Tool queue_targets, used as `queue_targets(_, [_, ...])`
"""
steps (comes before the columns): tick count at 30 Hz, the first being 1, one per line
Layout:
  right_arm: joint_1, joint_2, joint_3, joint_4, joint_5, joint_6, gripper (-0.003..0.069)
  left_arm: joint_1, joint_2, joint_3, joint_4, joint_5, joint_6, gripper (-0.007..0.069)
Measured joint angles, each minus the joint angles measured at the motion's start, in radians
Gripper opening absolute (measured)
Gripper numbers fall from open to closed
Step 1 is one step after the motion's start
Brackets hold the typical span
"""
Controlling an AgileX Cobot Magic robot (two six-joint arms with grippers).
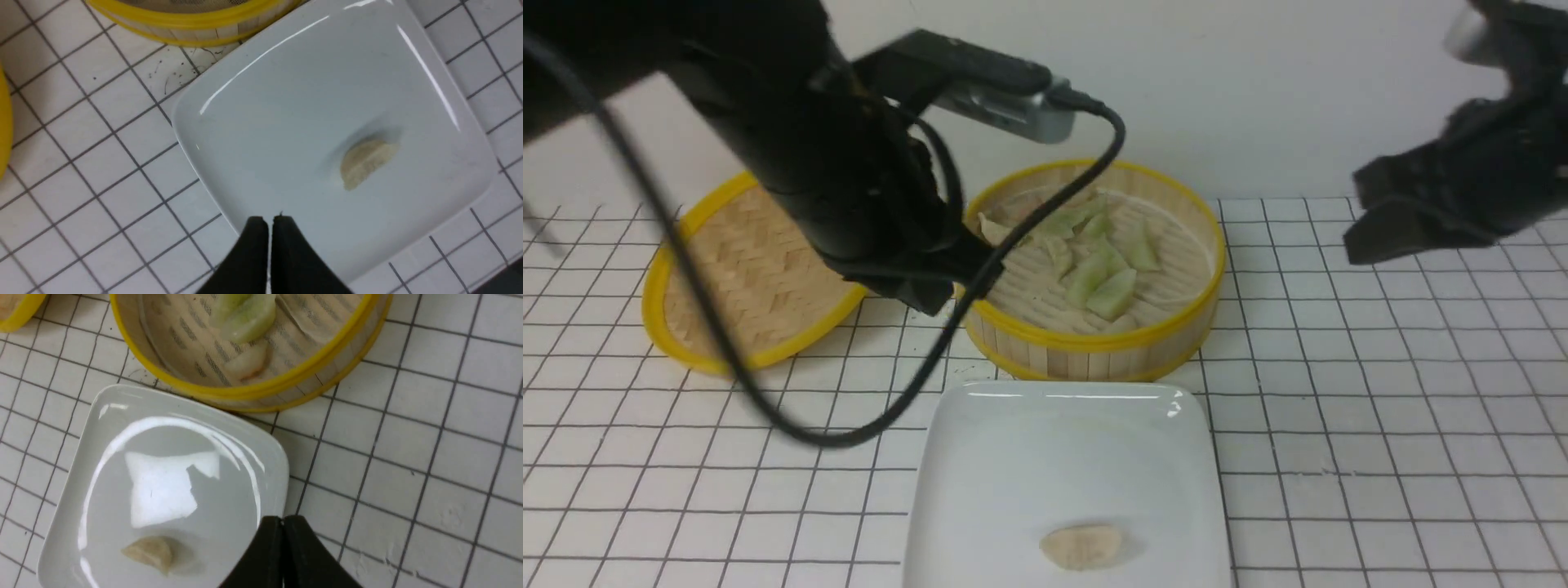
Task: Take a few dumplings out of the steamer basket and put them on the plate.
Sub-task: Use the right arm to grab a dumpling from inside the steamer
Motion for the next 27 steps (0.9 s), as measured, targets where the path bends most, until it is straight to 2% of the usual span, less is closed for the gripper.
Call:
queue_targets(6, [0.041, 0.251, -0.237, -0.041, -0.012, 0.039, 0.0025, 0.000, -0.253, 0.181, 0.000, 0.010, -0.068, -0.0006])
queue_targets(9, [0.045, 0.409, -0.409, -0.045, -0.026, 0.038, 0.0082, 0.000, -0.390, 0.284, 0.000, 0.010, -0.106, -0.0006])
queue_targets(12, [0.045, 0.486, -0.486, -0.045, -0.037, 0.038, 0.0115, 0.000, -0.441, 0.320, 0.000, 0.011, -0.120, -0.0006])
queue_targets(20, [0.072, 0.818, -0.842, -0.048, -0.064, -0.003, 0.0335, 0.000, -0.605, 0.404, 0.011, 0.023, -0.169, -0.0006])
queue_targets(24, [0.087, 0.921, -0.950, -0.048, -0.067, -0.007, 0.0385, 0.000, -0.622, 0.405, 0.040, 0.025, -0.184, -0.0006])
queue_targets(27, [0.094, 0.978, -0.992, -0.048, -0.069, -0.007, 0.0393, 0.000, -0.625, 0.406, 0.068, 0.025, -0.199, -0.0006])
